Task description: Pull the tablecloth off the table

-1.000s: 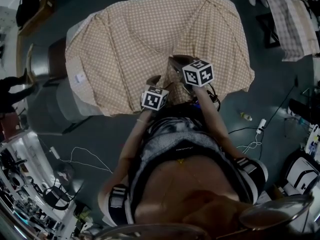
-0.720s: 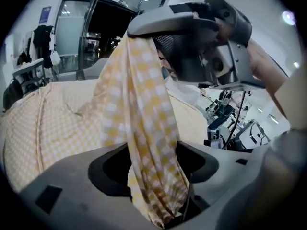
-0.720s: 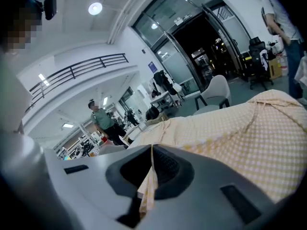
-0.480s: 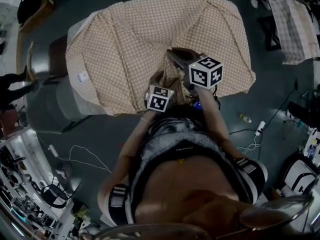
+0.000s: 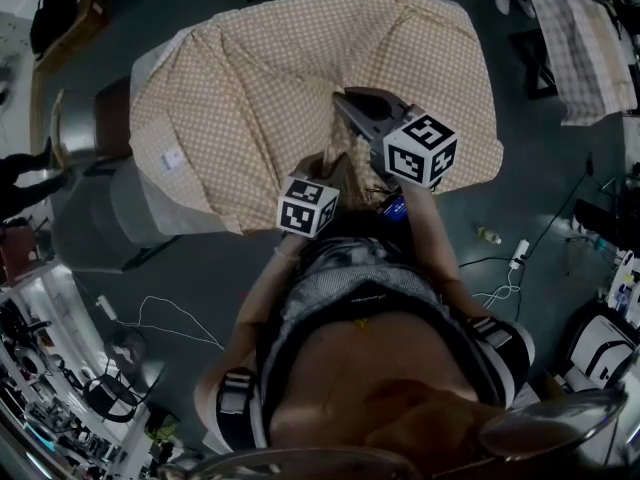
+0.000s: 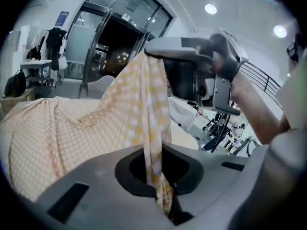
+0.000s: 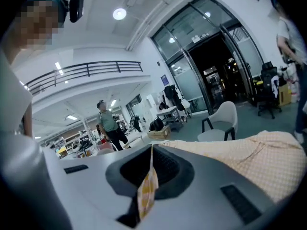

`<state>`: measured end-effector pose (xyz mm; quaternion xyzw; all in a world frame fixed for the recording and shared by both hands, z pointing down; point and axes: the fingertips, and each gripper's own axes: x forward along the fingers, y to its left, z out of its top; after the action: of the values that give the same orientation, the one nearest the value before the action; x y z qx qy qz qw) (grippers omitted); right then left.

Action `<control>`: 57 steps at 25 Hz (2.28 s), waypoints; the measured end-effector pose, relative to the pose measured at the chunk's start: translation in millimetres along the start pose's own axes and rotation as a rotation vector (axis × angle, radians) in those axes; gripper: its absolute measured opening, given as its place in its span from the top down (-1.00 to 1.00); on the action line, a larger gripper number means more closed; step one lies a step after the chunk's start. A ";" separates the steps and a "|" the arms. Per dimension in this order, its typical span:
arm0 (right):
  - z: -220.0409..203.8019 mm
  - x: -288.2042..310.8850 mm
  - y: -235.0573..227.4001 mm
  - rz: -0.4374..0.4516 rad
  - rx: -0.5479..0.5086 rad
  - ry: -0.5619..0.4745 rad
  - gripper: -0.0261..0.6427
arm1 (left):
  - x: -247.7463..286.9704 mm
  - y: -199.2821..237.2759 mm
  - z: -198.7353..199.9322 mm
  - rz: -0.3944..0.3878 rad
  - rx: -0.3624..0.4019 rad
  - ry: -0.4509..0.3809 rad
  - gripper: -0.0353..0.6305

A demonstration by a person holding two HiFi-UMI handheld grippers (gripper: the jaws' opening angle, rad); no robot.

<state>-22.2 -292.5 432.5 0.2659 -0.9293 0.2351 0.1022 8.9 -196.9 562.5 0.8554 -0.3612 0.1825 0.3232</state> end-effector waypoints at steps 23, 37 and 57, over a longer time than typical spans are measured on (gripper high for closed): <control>-27.6 -49.4 33.0 0.179 -0.146 0.065 0.09 | -74.9 -26.9 78.0 -0.076 -0.017 -0.192 0.87; -158.6 -52.5 42.1 -0.065 -0.174 0.313 -0.05 | -143.6 -54.8 201.5 -0.201 0.142 -0.493 0.87; -107.2 -60.7 37.8 -0.209 -0.341 0.183 0.70 | -234.1 -84.0 286.9 -0.270 0.321 -0.727 0.87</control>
<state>15.1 -184.5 492.1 0.3172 -0.9099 0.0859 0.2533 -64.1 -231.8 191.6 0.9434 -0.3033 -0.1213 0.0581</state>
